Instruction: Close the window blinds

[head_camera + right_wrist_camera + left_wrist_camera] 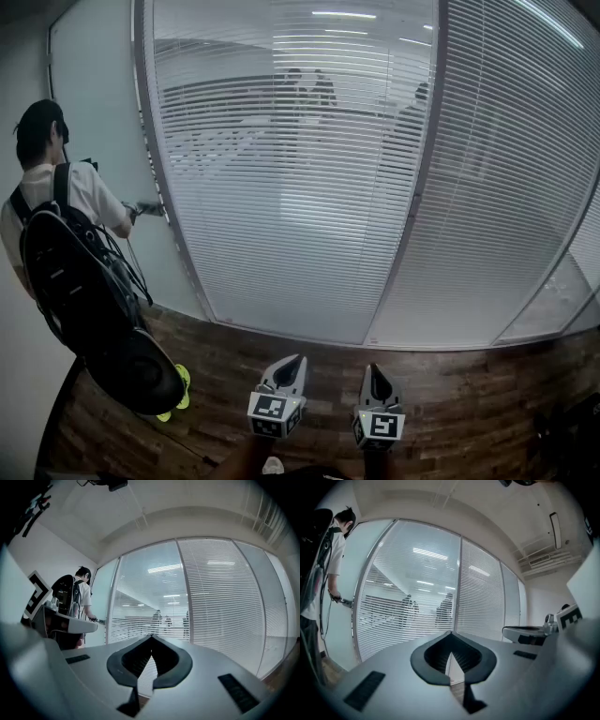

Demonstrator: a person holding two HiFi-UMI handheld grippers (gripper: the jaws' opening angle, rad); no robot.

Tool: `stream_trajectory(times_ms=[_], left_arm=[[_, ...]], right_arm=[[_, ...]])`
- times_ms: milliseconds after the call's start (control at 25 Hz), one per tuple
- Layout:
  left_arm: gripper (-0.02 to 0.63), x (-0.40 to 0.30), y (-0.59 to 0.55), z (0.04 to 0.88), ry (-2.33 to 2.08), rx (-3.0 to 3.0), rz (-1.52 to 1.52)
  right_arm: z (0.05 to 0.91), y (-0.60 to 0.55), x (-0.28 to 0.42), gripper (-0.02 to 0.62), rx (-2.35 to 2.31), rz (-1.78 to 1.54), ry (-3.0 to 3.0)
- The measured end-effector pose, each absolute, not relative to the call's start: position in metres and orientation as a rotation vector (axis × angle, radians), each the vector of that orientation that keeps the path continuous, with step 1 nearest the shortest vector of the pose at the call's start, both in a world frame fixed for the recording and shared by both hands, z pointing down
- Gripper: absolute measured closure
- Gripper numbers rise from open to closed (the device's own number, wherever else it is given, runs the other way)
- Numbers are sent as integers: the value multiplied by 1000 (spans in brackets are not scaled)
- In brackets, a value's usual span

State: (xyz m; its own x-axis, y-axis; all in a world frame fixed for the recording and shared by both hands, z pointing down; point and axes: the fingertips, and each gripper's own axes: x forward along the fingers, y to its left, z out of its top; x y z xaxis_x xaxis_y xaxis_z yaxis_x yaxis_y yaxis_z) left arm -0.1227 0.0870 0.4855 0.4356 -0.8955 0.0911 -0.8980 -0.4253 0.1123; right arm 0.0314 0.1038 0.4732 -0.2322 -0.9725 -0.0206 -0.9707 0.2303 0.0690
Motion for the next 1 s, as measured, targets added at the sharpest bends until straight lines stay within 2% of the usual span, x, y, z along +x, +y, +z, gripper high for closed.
stream_trajectory(times_ms=[1000], left_arm=[[606,-116,89,497,-1597,2543,31]], right_arm=[[491,102,47,594,1941,-119,-2440]])
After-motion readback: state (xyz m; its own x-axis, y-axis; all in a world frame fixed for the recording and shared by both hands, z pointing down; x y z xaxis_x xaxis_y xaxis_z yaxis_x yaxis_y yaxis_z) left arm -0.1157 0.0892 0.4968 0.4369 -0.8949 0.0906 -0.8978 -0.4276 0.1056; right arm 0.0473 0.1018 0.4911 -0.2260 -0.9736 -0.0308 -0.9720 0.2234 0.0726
